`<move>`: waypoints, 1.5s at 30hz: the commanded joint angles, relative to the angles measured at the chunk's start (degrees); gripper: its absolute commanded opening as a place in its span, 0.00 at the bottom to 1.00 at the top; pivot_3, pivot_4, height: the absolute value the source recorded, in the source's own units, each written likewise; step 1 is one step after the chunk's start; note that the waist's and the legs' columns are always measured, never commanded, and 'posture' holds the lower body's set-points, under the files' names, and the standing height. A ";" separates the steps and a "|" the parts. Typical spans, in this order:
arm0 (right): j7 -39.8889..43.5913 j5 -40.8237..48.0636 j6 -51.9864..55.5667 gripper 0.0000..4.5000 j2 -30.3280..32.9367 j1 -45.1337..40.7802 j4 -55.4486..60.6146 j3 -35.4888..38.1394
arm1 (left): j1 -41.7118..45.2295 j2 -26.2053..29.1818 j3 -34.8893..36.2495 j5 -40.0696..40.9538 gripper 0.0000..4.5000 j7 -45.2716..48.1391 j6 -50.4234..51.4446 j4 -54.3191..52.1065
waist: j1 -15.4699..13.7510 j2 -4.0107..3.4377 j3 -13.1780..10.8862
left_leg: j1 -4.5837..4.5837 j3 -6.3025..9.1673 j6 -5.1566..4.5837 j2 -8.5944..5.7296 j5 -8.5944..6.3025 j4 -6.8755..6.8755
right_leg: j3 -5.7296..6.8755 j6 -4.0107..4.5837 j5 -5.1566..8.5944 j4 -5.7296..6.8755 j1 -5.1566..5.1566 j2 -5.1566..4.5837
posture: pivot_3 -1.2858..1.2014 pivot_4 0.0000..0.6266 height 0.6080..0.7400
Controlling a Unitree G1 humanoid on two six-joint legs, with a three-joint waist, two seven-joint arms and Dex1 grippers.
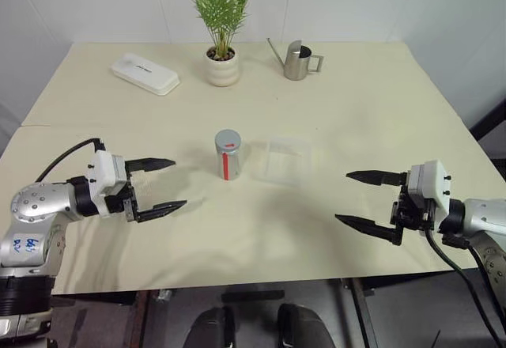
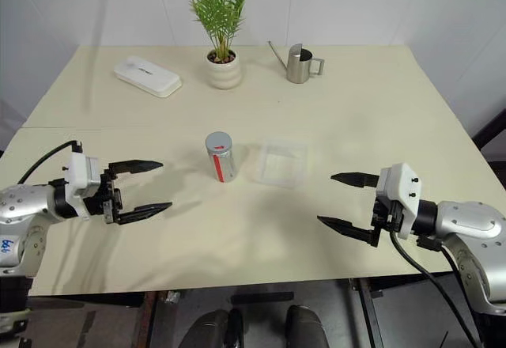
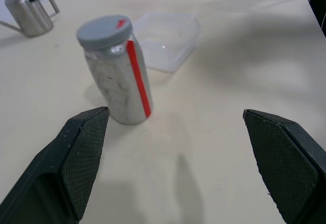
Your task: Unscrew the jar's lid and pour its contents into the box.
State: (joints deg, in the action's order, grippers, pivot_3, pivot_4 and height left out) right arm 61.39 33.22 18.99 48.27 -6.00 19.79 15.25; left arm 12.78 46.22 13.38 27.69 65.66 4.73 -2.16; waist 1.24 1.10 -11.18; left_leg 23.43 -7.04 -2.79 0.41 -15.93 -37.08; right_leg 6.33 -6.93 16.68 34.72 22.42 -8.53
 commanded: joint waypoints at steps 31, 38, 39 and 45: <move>-14.20 -0.58 1.99 1.00 -14.50 -14.71 3.16 -9.56 | -4.11 -32.95 -18.05 -26.05 0.99 -52.15 9.78 -16.16 | -2.61 0.03 0.02 | -0.01 -0.02 0.12 0.02 -0.02 -0.11 | -0.14 0.08 -0.04 0.05 0.03 0.04 | 0.52 0.24 1.00; -16.15 -0.52 2.46 1.00 -16.00 -13.93 5.08 -10.63 | 1.16 -34.50 -19.43 -29.17 0.99 -54.20 9.56 -10.35 | -2.60 0.03 0.02 | 0.01 -0.05 -0.17 0.02 0.09 -0.12 | 0.14 0.07 -0.04 0.09 0.02 0.03 | 0.52 0.24 1.00; -16.27 -0.47 2.53 1.00 -16.05 -13.74 5.34 -10.77 | 1.90 -35.01 -19.74 -28.95 0.99 -53.93 9.57 -9.37 | -2.61 0.02 0.02 | 0.01 -0.05 -0.17 0.02 0.09 -0.12 | 0.15 0.07 -0.04 0.09 0.02 0.04 | 0.52 0.24 1.00; -15.91 -0.09 3.08 1.00 -15.58 -13.72 5.90 -11.26 | 5.31 -38.03 -21.62 -29.63 0.99 -54.27 9.36 -4.89 | -2.68 0.03 0.02 | 0.02 -0.05 -0.19 0.02 0.10 -0.17 | 0.18 0.06 -0.04 0.11 0.01 0.04 | 0.52 0.24 1.00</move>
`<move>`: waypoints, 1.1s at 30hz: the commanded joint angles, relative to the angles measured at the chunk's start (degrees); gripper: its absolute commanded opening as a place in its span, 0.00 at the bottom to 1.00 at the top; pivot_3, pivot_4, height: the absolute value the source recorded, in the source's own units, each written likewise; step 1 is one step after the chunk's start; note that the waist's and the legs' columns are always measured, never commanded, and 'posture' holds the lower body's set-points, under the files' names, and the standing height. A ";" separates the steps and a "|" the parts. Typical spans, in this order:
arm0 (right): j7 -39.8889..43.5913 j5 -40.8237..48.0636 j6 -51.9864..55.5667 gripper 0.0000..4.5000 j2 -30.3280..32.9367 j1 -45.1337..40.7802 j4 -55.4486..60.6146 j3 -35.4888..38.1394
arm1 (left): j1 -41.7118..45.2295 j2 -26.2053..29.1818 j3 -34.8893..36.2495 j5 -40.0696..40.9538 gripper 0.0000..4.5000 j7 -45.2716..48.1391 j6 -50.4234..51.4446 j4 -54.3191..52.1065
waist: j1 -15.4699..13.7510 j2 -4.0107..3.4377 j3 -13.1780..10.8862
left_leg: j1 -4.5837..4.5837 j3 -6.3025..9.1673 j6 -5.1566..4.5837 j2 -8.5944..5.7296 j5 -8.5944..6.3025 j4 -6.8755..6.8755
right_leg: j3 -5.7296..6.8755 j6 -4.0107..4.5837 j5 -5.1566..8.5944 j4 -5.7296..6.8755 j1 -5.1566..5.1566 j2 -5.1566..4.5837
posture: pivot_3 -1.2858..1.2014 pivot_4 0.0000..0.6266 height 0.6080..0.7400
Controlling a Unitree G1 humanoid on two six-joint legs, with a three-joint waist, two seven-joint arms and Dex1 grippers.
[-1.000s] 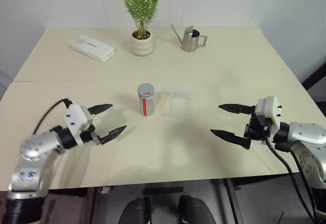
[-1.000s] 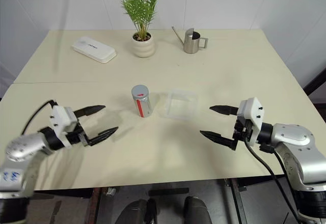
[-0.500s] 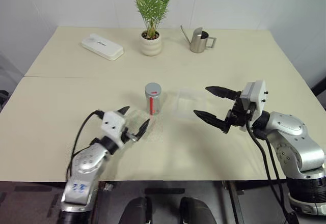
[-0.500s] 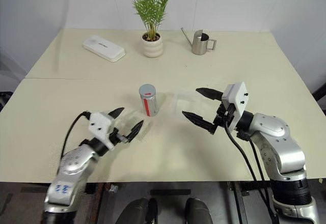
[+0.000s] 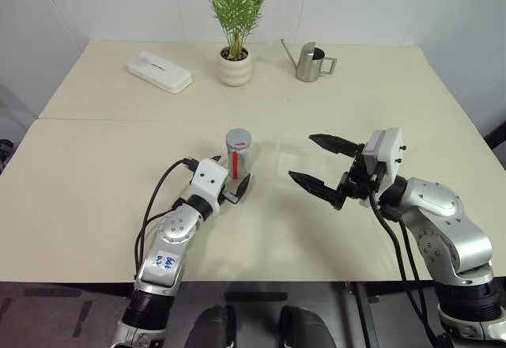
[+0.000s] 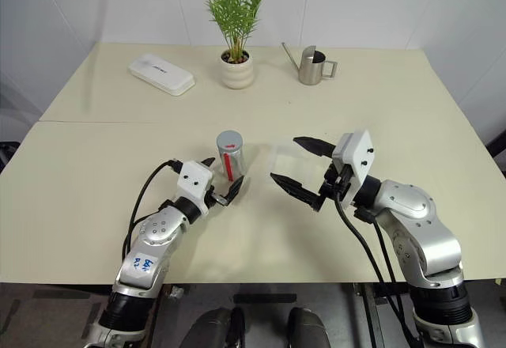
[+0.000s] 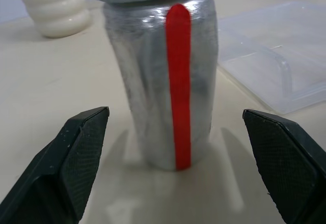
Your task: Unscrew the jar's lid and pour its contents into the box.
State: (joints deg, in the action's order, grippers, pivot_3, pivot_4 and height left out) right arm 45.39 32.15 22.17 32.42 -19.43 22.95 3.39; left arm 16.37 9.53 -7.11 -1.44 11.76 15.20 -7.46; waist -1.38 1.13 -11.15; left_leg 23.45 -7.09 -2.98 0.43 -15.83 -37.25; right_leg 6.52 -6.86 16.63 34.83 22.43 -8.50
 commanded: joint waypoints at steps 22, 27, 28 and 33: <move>-0.45 1.17 0.77 1.00 -0.88 -0.07 3.37 -0.42 | 8.76 -6.54 1.36 -2.12 0.99 -6.27 -6.63 10.32 | -0.11 0.01 0.01 | 0.03 0.03 -0.03 0.00 0.00 -0.08 | 0.05 -0.01 0.00 0.03 -0.01 -0.01 | 0.52 0.24 1.00; -1.00 0.67 0.64 1.00 -1.39 0.21 3.52 -0.57 | 10.36 -7.49 1.62 -1.97 0.99 -5.76 -8.95 14.16 | -0.10 0.01 0.01 | 0.03 0.02 -0.04 0.01 0.00 -0.07 | 0.07 -0.01 -0.01 0.03 -0.02 0.01 | 0.52 0.24 1.00; -1.05 0.55 0.57 1.00 -1.46 0.19 3.46 -0.55 | 10.78 -7.58 1.71 -1.92 0.99 -5.74 -9.45 14.95 | -0.09 0.01 0.01 | 0.03 0.02 -0.04 0.01 0.00 -0.07 | 0.07 -0.01 -0.01 0.04 -0.01 0.01 | 0.52 0.24 1.00; -1.43 0.20 0.32 1.00 -1.71 0.55 3.57 -0.51 | 12.30 -8.40 2.41 -1.11 0.86 -6.02 -12.23 17.85 | -0.10 0.02 0.01 | 0.04 0.02 -0.05 0.00 0.00 -0.10 | 0.08 -0.01 -0.01 0.05 -0.02 0.00 | 0.52 0.24 1.00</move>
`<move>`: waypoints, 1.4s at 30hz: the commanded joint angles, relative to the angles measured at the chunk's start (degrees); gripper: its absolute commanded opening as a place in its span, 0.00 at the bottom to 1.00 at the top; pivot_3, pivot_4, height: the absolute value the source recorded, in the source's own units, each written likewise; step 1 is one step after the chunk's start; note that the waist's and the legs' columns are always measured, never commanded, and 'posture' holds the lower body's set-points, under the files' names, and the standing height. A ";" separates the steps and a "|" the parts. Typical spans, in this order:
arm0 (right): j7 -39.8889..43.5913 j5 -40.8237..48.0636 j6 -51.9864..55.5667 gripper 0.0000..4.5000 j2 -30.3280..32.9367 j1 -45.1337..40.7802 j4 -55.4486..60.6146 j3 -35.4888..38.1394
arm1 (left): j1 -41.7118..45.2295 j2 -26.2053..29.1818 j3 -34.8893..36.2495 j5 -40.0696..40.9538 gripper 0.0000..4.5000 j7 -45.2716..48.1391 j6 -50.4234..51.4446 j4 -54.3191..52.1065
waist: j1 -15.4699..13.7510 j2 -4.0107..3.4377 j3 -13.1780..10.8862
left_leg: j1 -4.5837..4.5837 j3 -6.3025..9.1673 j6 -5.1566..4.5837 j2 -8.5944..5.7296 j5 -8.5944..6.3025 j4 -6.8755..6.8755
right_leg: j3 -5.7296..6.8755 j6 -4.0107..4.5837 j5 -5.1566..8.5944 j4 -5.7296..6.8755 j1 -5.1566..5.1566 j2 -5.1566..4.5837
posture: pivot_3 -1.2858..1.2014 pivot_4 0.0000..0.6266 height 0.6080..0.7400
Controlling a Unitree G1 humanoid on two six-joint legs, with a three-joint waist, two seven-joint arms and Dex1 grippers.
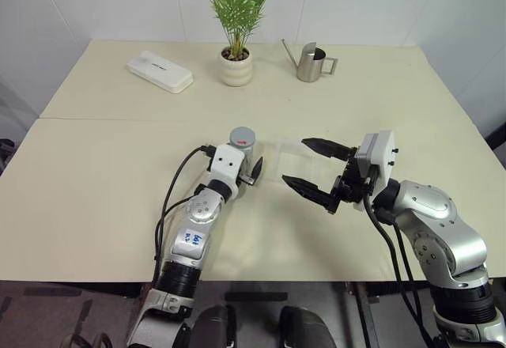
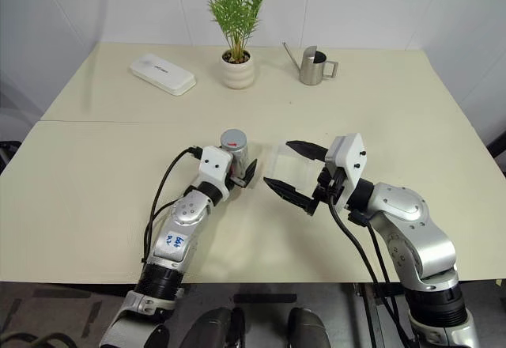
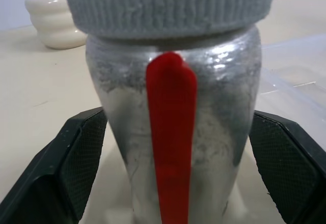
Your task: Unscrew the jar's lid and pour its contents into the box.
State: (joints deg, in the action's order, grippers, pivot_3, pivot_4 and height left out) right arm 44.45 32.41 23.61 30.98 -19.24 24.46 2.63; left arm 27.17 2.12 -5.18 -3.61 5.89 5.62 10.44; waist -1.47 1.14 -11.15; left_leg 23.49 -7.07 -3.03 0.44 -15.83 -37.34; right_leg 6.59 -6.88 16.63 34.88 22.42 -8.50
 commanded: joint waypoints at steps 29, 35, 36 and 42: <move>-9.66 4.33 15.85 1.00 -8.45 -17.09 0.55 -6.51 | 6.30 25.68 5.20 28.49 0.44 46.74 13.29 -10.08 | 1.65 0.00 0.00 | 0.03 0.09 0.10 0.02 0.04 0.02 | 0.07 0.06 0.03 0.13 0.04 0.07 | 0.52 0.24 1.00; -8.53 2.46 16.83 1.00 -9.88 -21.06 -3.09 -8.81 | 6.34 24.92 3.81 27.95 0.44 48.78 12.91 -10.37 | 1.79 0.00 0.00 | 0.06 0.00 0.11 0.05 0.04 0.03 | 0.11 0.06 0.03 0.14 0.10 0.42 | 0.52 0.24 1.00; -7.97 2.40 16.92 1.00 -9.68 -21.45 -3.44 -9.08 | 6.42 24.89 3.87 27.83 0.44 48.93 12.76 -10.18 | 1.82 0.00 0.00 | 0.05 -0.02 0.11 0.05 0.04 0.03 | 0.09 0.06 0.03 0.13 0.10 0.43 | 0.52 0.24 1.00; -5.86 1.96 17.49 1.00 -9.92 -23.68 -5.62 -10.21 | 6.09 24.33 3.48 27.87 0.44 49.80 12.33 -11.04 | 1.80 0.00 0.00 | 0.05 -0.02 0.11 0.09 0.04 0.00 | 0.07 0.06 0.03 0.14 0.10 0.46 | 0.52 0.24 1.00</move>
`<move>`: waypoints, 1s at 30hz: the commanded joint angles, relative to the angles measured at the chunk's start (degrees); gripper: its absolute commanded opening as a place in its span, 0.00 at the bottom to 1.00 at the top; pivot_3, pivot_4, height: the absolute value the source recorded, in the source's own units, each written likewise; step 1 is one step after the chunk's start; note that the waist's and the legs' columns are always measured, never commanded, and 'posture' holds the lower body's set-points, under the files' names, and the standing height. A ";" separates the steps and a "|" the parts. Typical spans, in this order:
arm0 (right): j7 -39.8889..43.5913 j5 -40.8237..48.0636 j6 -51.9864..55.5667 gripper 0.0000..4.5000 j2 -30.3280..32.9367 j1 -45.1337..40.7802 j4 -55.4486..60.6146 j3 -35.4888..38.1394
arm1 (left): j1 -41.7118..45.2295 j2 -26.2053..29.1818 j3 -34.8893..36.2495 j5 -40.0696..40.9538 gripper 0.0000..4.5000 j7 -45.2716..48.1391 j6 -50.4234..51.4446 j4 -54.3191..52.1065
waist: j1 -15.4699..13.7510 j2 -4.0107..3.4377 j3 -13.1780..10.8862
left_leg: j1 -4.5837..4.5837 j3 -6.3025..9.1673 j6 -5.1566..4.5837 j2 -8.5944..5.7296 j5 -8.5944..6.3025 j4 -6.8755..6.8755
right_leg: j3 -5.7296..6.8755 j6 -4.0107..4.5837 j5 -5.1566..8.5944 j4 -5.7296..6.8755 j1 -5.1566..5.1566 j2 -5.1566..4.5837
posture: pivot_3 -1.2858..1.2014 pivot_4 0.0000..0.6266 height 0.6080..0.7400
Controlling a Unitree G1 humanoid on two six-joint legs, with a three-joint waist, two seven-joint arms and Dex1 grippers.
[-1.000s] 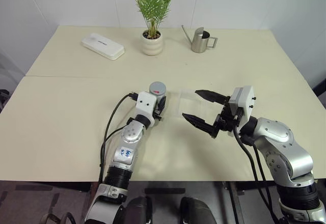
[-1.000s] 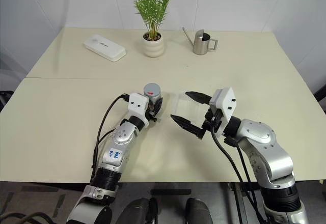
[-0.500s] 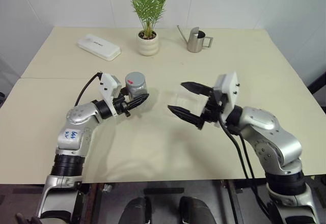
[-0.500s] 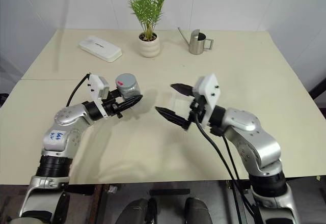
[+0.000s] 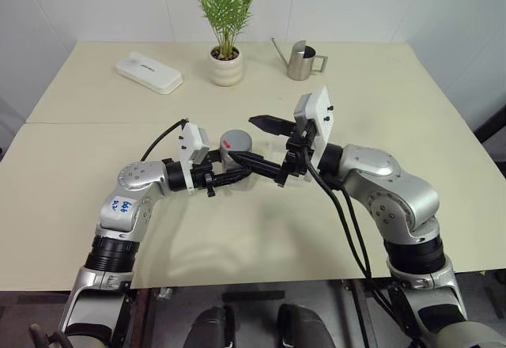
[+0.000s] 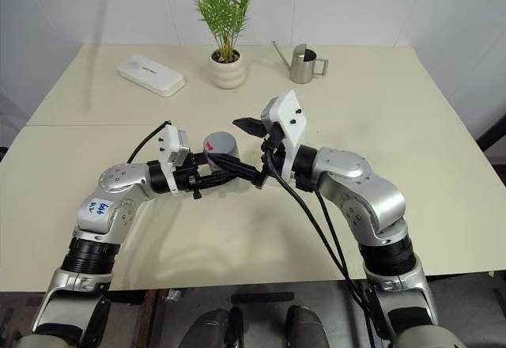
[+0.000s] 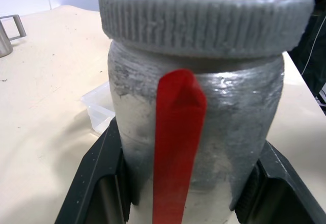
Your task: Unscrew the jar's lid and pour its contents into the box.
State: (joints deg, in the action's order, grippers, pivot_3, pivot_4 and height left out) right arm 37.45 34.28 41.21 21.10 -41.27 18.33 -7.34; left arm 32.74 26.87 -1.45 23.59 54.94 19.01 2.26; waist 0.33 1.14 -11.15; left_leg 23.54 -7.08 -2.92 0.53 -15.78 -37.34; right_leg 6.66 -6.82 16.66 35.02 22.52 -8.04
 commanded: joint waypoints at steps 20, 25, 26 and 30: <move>1.82 -1.87 -0.72 0.66 -2.16 -2.81 -2.26 -1.00 | 0.03 -1.15 -0.30 0.08 0.44 0.00 -1.06 -4.35 | 0.00 0.00 0.00 | 0.01 -0.01 0.00 0.02 0.00 0.01 | -0.01 0.00 0.00 0.00 0.02 0.00 | 0.52 0.24 1.00; 2.47 -2.19 -0.72 0.56 -1.85 -2.76 -2.55 -0.96 | 0.83 -0.93 -0.43 0.46 0.44 1.50 -1.59 -3.88 | 0.00 0.00 0.00 | 0.01 0.00 0.00 0.02 0.00 0.01 | -0.01 0.00 0.00 0.00 0.02 0.00 | 0.52 0.24 1.00; 2.99 -2.18 -0.91 0.56 -1.59 -2.96 -2.90 -0.81 | 1.18 -0.68 -0.75 0.52 0.44 2.76 -2.11 -3.58 | 0.00 0.00 0.00 | 0.01 0.00 0.00 0.02 0.00 0.01 | -0.01 0.00 0.00 0.00 0.02 0.00 | 0.52 0.24 1.00; 7.98 -1.24 -2.34 0.56 -0.03 -4.11 -4.48 -0.18 | 2.69 -0.41 -0.88 2.21 0.44 8.28 -3.98 -2.28 | -0.02 0.00 0.00 | 0.01 -0.01 0.00 0.02 0.00 0.01 | 0.00 0.00 0.00 -0.01 0.02 0.01 | 0.52 0.24 1.00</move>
State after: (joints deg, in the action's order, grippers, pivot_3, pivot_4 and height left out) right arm 43.07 32.31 40.24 20.09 -43.98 14.11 -8.64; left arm 33.54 26.47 -1.75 23.53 59.52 17.38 1.69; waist 0.31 1.14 -11.15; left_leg 23.56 -7.11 -2.92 0.54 -15.78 -37.34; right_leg 6.66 -6.82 16.66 35.00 22.54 -8.02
